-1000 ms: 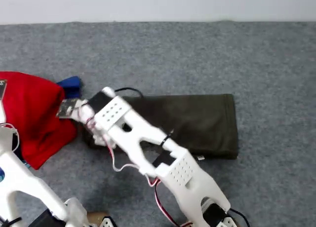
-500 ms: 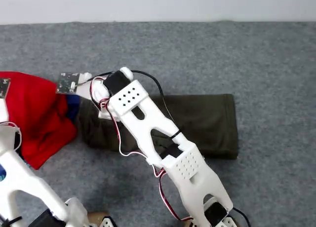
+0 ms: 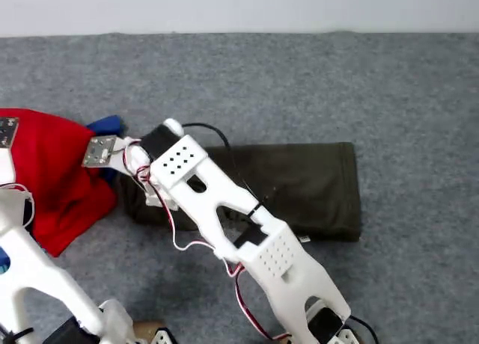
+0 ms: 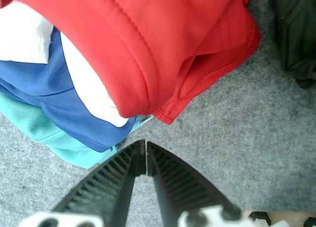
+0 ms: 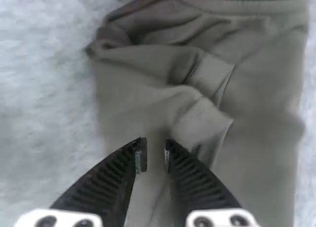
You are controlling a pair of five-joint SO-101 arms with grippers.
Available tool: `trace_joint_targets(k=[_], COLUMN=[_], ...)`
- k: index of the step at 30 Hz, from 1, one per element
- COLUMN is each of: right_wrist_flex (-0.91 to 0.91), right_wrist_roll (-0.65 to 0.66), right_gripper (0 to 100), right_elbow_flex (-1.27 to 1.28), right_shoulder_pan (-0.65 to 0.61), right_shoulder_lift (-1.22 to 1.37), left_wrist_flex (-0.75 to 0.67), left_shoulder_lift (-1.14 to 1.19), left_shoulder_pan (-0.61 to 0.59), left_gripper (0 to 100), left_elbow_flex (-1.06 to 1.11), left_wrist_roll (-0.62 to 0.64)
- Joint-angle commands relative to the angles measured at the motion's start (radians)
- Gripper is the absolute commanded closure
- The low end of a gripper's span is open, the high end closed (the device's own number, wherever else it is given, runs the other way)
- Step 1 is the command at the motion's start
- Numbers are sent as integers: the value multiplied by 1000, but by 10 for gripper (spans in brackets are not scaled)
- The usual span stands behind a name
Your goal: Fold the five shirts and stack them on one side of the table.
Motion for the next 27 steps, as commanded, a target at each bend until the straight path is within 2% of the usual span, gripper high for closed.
trace_joint_targets(k=[1, 8, 15, 20, 23, 27], right_wrist_flex=[-113, -222, -153, 15, 90, 64], right_wrist_roll=[100, 121, 121, 117, 48, -8], right_gripper=[934, 934, 934, 934, 934, 934], right_elbow_flex=[-11, -8, -34, -163, -203, -204], right_shoulder_pan=[62, 59, 35, -1, -44, -104], right_shoulder_lift=[21, 36, 10, -33, -28, 30], left_wrist_flex=[-21, -21, -21, -21, -21, -20], left_shoulder_lift=[-32, -32, -32, -32, -32, -32], left_shoulder_pan=[5, 5, 5, 5, 5, 5], left_gripper=[983, 983, 983, 983, 983, 983], left_elbow_flex=[-4, -4, -4, -4, -4, -4], left_wrist_roll=[-9, -9, -9, -9, -9, -9])
